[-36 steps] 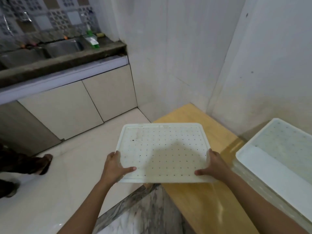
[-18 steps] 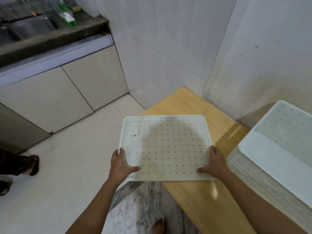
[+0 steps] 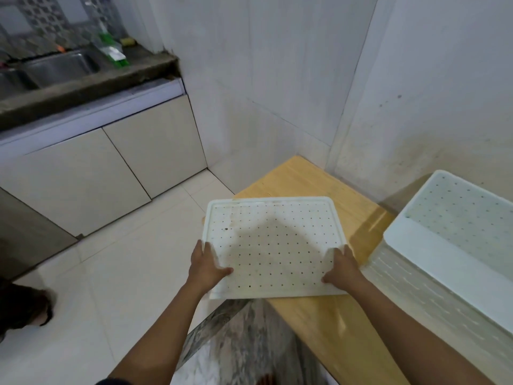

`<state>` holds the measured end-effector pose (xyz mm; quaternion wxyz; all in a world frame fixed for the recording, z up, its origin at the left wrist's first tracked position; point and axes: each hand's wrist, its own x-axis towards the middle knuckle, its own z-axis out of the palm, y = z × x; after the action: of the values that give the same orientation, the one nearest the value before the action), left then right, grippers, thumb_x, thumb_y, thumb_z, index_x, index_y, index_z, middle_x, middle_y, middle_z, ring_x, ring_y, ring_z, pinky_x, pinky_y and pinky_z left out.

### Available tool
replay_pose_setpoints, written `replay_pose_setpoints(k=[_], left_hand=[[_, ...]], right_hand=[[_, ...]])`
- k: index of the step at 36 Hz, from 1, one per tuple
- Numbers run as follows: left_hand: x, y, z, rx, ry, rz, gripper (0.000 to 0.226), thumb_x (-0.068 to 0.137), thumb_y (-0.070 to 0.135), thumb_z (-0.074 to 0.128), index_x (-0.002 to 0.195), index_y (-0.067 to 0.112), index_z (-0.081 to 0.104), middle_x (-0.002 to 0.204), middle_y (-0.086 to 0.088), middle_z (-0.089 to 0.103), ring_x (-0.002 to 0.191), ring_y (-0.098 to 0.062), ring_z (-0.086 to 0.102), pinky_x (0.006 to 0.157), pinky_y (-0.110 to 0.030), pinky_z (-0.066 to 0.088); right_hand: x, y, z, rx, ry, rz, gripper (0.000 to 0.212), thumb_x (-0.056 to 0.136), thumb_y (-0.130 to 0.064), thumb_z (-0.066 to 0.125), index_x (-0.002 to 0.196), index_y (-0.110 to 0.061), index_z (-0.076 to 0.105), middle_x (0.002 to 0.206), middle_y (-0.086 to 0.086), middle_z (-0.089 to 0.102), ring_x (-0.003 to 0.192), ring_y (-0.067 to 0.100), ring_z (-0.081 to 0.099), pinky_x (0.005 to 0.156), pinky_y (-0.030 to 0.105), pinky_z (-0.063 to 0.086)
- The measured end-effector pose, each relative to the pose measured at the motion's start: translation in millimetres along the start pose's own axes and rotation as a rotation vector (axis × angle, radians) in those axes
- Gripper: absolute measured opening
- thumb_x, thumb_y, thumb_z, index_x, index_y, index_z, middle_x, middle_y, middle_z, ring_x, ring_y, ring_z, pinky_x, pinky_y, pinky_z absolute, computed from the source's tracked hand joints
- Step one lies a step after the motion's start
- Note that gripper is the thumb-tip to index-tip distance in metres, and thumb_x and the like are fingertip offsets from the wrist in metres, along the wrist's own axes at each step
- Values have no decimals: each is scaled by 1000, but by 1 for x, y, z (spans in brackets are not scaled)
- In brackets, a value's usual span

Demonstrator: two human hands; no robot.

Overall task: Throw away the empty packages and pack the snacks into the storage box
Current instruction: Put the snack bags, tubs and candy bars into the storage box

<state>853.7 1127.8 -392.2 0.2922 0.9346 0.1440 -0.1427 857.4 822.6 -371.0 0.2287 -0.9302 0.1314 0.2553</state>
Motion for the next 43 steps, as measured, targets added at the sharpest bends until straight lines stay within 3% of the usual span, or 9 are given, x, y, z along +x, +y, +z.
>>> replay_pose_setpoints(k=[4, 7, 9, 16, 21, 24, 29, 36, 43], left_hand=[[-2, 32, -34, 56, 43, 82, 93, 77, 44, 70, 146, 7, 20, 157, -8, 8, 144, -26, 7, 114, -39, 21], [-9, 67, -64, 85, 71, 170, 85, 78, 44, 69, 143, 6, 28, 154, -9, 22, 142, -27, 16, 111, -38, 25], [-19, 95, -80, 71, 94, 236, 79, 79, 42, 69, 140, 7, 34, 150, -9, 29, 139, -27, 23, 109, -38, 28], [-78, 212, -83, 25, 160, 469, 71, 79, 43, 68, 135, 8, 42, 144, -7, 38, 133, -26, 33, 106, -38, 33], [-142, 295, -27, -3, 122, 656, 67, 81, 40, 67, 135, 9, 43, 144, -7, 38, 133, -25, 33, 108, -37, 32], [-186, 342, 23, 13, 42, 766, 68, 81, 42, 66, 136, 10, 42, 144, -6, 38, 133, -24, 34, 108, -37, 32], [-266, 412, 115, 17, -102, 933, 67, 82, 42, 65, 137, 11, 41, 147, -6, 35, 136, -23, 30, 111, -38, 29], [-378, 500, 223, 113, -293, 1179, 68, 82, 43, 64, 137, 11, 39, 146, -5, 36, 135, -22, 31, 110, -37, 30], [-462, 567, 309, 156, -456, 1377, 66, 83, 41, 63, 137, 12, 39, 146, -3, 37, 135, -20, 31, 110, -36, 29]], right_hand=[[-24, -22, -29, 30, 19, -120, 65, 82, -14, 68, 138, -5, 36, 144, 13, 33, 126, 26, 42, 87, 26, 41], [-47, -38, -62, 68, 99, -214, 46, 84, -15, 63, 127, -7, 49, 131, 11, 50, 107, 22, 53, 76, 25, 41], [-66, -44, -84, 93, 168, -287, 40, 85, -16, 61, 123, -8, 52, 128, 9, 52, 101, 21, 56, 79, 28, 44], [-146, 8, -162, 85, 417, -384, 36, 85, -20, 61, 120, -11, 56, 128, 7, 55, 115, 22, 53, 91, 29, 43], [-207, 115, -193, 130, 530, -239, 39, 85, -25, 63, 123, -16, 56, 130, 3, 54, 110, 19, 56, 87, 28, 45], [-248, 188, -201, 149, 583, -122, 41, 86, -24, 63, 124, -15, 55, 130, 5, 54, 113, 20, 54, 92, 29, 44], [-320, 310, -199, 223, 649, 75, 42, 87, -23, 62, 127, -13, 53, 132, 7, 52, 114, 21, 54, 87, 25, 42], [-420, 442, -189, 350, 773, 354, 39, 85, -19, 64, 122, -10, 56, 127, 8, 56, 113, 22, 54, 90, 27, 41], [-483, 535, -171, 466, 894, 585, 25, 81, -16, 62, 105, -10, 63, 107, 9, 64, 94, 23, 57, 74, 26, 41]])
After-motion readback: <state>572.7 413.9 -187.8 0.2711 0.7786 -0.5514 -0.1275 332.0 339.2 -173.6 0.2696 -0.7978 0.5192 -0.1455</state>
